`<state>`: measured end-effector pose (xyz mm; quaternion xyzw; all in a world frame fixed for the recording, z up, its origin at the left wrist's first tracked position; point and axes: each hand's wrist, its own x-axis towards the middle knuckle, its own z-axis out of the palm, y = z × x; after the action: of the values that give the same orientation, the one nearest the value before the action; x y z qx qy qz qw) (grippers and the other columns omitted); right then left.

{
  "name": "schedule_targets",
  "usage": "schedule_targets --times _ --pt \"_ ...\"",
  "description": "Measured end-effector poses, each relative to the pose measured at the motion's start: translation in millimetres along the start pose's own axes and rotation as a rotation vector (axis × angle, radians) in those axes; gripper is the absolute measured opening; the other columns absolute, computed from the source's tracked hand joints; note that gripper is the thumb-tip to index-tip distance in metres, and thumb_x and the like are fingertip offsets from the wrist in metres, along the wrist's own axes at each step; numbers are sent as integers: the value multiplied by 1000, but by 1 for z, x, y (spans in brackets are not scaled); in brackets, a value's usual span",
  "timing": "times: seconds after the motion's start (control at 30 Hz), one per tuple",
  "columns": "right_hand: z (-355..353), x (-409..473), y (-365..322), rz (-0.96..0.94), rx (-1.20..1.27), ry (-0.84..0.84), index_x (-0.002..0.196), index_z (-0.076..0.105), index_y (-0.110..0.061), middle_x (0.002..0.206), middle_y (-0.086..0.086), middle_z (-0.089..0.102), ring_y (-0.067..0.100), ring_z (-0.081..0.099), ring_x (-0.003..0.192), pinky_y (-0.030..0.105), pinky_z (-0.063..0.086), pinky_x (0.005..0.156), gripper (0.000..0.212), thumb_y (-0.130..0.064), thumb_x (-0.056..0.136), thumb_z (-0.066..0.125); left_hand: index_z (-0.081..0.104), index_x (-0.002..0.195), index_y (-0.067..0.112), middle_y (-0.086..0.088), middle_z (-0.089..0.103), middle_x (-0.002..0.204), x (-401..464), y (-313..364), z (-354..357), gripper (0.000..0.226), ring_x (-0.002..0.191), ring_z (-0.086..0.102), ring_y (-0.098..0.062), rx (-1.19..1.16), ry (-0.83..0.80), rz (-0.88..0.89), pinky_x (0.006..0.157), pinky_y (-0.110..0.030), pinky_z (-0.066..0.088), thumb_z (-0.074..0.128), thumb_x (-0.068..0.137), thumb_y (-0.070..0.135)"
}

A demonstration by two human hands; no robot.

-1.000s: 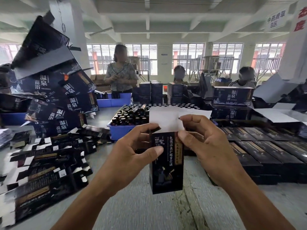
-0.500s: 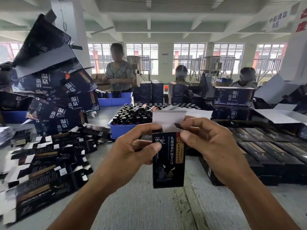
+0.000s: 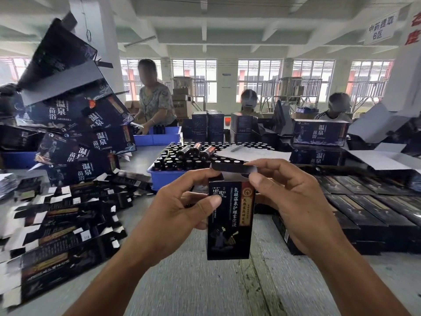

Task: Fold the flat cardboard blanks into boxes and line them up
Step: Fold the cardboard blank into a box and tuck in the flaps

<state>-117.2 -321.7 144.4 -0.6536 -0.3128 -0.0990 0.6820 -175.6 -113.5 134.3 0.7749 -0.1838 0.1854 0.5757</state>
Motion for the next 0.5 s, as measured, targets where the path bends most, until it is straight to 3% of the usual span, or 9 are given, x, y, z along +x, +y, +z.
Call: schedule_targets --times 0.07,0.17,0.4,0.5 --pt "-1 0 -1 -1 4 5 98 73 -38 97 -6 77 11 73 94 35 55 86 15 -30 85 71 63 115 51 20 70 117 0 0 1 39 99 71 -11 -25 21 7 67 -25 58 69 82 32" --pt "-2 -1 -1 3 -9 10 97 74 -36 96 -5 77 11 73 93 31 55 83 19 -19 89 69 63 107 51 20 70 116 1 -1 1 38 98 72 -10 -66 48 3 65 -26 59 73 78 29" --pt "0 -1 0 -8 -47 21 101 78 -36 101 -7 77 10 72 100 32 57 89 23 -17 93 66 64 104 48 17 71 115 1 0 0 33 95 73 -14 -70 66 -1 66 -29 60 74 77 31" --pt "0 -2 0 -17 -77 21 101 78 -35 99 -10 77 6 72 97 20 58 83 22 -18 94 65 64 102 49 17 72 114 1 0 0 33 94 74 -15 -66 77 -2 65 -28 60 75 75 32"
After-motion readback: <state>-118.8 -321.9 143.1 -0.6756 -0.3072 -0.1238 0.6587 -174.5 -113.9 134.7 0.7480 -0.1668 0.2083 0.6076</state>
